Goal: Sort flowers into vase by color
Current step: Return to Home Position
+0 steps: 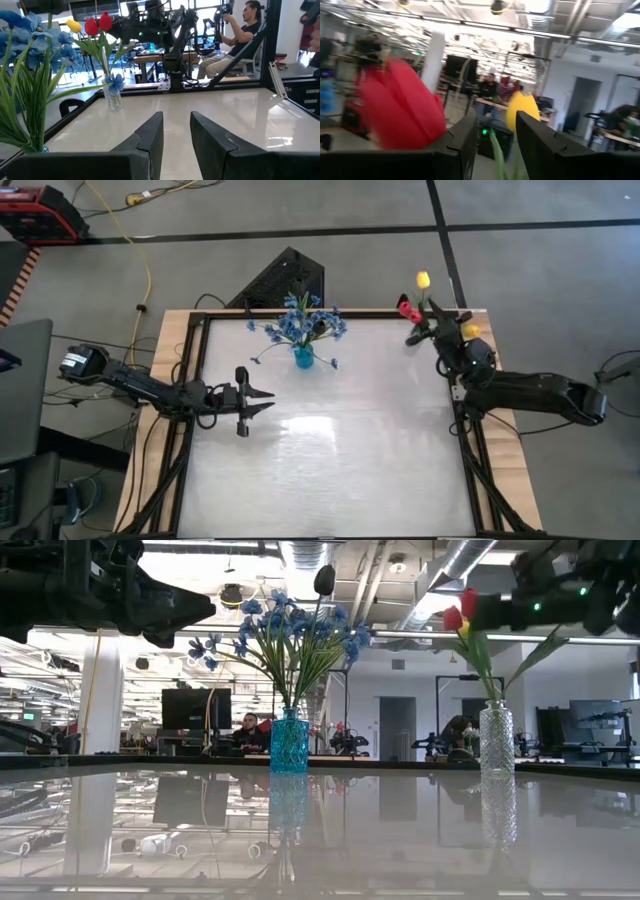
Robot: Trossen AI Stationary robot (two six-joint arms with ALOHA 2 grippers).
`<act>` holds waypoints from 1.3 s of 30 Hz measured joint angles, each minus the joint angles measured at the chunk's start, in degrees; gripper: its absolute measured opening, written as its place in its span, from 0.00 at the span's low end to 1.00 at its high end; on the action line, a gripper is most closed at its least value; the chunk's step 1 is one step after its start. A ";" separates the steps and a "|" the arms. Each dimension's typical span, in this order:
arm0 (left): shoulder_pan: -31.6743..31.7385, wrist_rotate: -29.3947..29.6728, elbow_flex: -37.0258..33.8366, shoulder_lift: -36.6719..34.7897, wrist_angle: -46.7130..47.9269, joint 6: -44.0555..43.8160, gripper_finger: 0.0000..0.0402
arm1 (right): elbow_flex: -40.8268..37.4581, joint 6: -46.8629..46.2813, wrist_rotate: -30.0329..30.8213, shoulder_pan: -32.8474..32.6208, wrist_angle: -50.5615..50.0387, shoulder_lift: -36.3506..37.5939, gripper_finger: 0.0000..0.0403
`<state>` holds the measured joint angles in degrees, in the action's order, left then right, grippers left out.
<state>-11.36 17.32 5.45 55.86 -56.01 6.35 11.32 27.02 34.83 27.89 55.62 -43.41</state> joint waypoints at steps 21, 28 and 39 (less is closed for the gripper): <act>0.75 -0.88 0.00 -0.13 2.18 -1.76 0.22 | 29.49 -10.83 2.05 -22.80 -55.54 7.57 0.39; 0.75 -1.62 0.00 -7.75 12.09 -2.87 0.22 | 31.20 -26.99 -6.00 -35.43 -71.66 7.49 0.39; 0.75 -0.26 0.00 -28.77 30.61 -9.54 0.22 | 21.54 -40.13 -3.68 -47.82 -77.40 9.30 0.27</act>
<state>-10.61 17.06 5.45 27.09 -25.40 -3.19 32.86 -13.11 31.15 -19.93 -21.78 -34.11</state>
